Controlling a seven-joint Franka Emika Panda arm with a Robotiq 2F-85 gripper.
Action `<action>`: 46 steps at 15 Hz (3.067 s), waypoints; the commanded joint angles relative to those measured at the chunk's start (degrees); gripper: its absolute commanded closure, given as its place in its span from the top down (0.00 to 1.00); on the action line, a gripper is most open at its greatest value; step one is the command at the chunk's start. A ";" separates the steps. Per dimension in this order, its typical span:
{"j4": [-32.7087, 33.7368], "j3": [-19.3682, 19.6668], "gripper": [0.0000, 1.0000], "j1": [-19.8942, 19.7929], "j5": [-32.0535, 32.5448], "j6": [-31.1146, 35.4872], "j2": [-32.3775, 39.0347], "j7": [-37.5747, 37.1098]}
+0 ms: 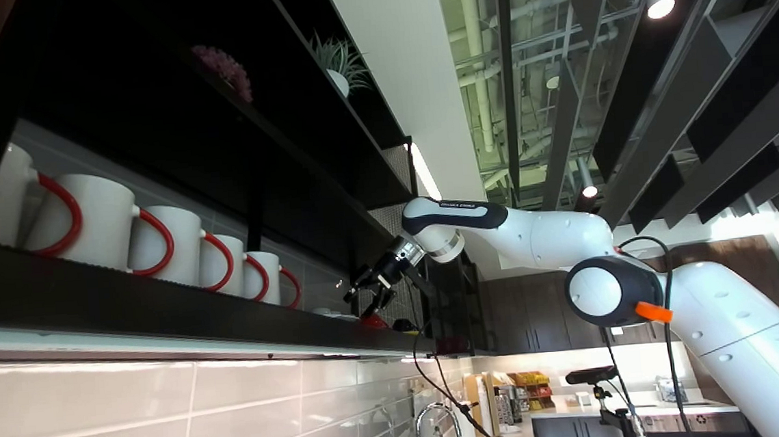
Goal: Remove one white plate from the shelf
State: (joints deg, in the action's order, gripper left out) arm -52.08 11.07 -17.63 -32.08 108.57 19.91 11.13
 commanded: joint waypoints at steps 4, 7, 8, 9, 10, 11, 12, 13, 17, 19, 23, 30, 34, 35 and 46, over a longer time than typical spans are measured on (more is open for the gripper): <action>6.06 -1.03 0.97 -1.16 -1.93 -2.62 4.15 0.11; 6.28 -1.20 0.75 -1.17 -1.95 -2.60 4.77 -0.18; 6.28 -1.26 0.62 -1.27 -2.12 -2.57 4.83 -0.31; 6.19 -1.27 0.53 -1.35 -2.33 -2.46 4.83 -0.38; 6.06 -1.24 0.46 -1.44 -2.59 -2.24 4.71 -0.50; 5.90 -1.24 0.38 -1.59 -2.99 -2.11 4.55 -0.53; 5.74 -1.18 0.32 -1.73 -3.35 -1.91 4.34 -0.64; 5.67 -1.16 0.26 -1.92 -3.76 -1.76 4.19 -0.71; 5.84 -1.07 0.01 -2.80 -4.98 -1.32 3.59 -0.52; 6.20 -1.02 0.00 -3.06 -5.59 -1.23 3.48 -0.63; 5.33 -0.83 0.00 -3.53 -6.66 -1.20 2.36 -2.58; -1.96 -1.12 0.01 -4.95 -14.73 1.68 -3.50 -12.98; -7.98 -0.76 0.01 -5.18 -17.49 0.04 -8.03 -17.23; -10.21 -0.57 0.01 -5.09 -17.35 0.25 -9.67 -18.02; -38.29 1.19 0.01 -6.30 -16.87 -8.05 -29.49 -1.89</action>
State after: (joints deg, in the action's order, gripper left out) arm -80.09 11.71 -23.49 -48.22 102.10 -2.53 2.91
